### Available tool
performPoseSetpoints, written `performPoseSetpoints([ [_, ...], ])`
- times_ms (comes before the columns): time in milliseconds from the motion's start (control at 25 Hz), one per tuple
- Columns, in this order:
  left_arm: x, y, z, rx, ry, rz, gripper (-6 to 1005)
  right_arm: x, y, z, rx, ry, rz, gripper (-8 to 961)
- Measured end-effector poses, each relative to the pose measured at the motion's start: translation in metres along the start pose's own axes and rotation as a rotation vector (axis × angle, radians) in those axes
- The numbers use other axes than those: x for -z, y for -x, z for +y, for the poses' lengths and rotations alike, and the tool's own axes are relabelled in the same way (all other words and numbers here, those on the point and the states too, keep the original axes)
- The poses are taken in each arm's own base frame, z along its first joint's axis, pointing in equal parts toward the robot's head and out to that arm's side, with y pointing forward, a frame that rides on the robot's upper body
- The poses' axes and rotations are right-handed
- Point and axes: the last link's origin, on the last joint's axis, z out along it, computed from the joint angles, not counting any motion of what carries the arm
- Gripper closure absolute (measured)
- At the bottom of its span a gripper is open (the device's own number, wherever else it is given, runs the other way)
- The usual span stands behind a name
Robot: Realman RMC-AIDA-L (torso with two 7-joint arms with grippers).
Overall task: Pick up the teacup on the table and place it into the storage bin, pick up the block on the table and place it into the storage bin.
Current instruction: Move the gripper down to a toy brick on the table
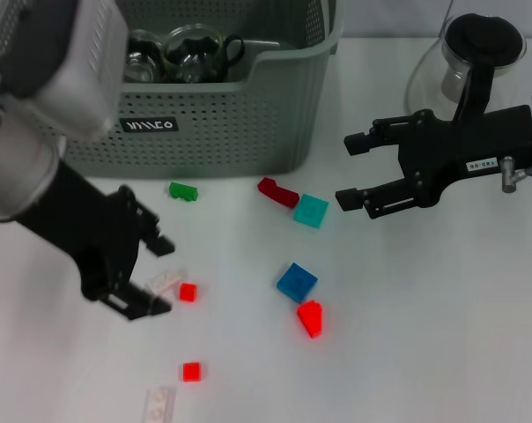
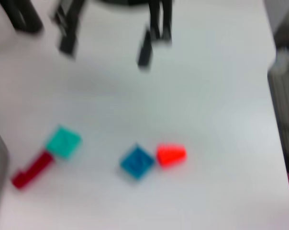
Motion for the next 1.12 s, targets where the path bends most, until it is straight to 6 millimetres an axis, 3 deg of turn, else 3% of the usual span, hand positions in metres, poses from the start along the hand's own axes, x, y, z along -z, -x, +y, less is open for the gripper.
performPoseSetpoints([
  [160,-0.016,0.007,0.007,-0.014,0.008,-0.127,335,-0.003,0.000,-0.002,-0.007,-0.011,-0.006,75],
  [520,-0.038,0.017,0.026,-0.023,0.042,-0.240,334,-0.002,0.001,-0.004,-0.018,-0.030,-0.026,75],
  [840,-0.058,0.018,0.041,-0.057,0.083,-0.275,330,-0.003,-0.001,-0.006,-0.021,-0.046,-0.032,75],
  [1120,-0.070,0.020,0.043,-0.064,0.078,-0.276,327,-0.004,-0.005,-0.007,-0.022,-0.062,-0.031,75],
])
